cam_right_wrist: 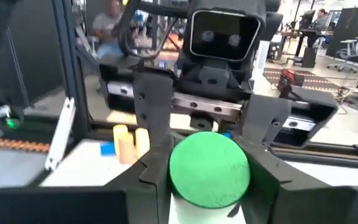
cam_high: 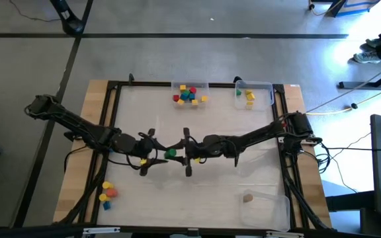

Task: Sort blocks by size
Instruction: Put the cylinder green block into the bottom right transparent bin

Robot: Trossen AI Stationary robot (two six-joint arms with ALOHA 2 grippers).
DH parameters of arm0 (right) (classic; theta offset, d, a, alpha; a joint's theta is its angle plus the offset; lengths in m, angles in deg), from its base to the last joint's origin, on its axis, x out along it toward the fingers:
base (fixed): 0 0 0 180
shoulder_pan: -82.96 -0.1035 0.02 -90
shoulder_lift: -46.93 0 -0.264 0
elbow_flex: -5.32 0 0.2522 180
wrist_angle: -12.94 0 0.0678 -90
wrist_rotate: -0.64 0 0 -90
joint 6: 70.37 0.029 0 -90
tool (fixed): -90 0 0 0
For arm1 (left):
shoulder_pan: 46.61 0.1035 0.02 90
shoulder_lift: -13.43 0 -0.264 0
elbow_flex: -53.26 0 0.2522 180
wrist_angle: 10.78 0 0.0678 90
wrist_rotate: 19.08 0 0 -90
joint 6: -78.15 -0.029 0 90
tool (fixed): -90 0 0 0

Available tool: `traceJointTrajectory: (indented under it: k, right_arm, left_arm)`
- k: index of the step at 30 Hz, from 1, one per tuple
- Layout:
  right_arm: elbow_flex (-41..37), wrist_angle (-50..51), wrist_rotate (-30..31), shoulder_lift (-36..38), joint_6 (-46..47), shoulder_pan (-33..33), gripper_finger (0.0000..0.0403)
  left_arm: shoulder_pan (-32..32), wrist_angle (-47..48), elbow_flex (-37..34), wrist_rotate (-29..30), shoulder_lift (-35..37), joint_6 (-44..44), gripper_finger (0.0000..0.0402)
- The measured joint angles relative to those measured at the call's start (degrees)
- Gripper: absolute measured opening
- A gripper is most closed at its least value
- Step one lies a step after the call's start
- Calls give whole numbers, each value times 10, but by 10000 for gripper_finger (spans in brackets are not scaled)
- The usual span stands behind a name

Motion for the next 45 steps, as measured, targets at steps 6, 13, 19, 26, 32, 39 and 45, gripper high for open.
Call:
traceJointTrajectory:
  k: [6,13,19,26,32,39,45]
  right_arm:
    - [0,96,39,45,-25,-11,129]
    - [0,277,120,132,-8,-60,133]
    - [0,431,168,203,108,-122,133]
    - [0,597,173,256,317,-225,133]
    - [-1,674,217,255,500,-322,133]
    - [-1,788,344,252,703,-442,133]
    - [-42,811,380,231,882,-516,133]
  left_arm:
    - [0,86,0,0,41,16,236]
    - [0,207,0,0,95,64,241]
    - [0,252,0,0,99,95,241]
    - [0,252,0,0,98,96,241]
    - [0,249,0,0,97,98,241]
    - [0,248,0,0,97,104,241]
    - [0,245,0,0,97,104,241]
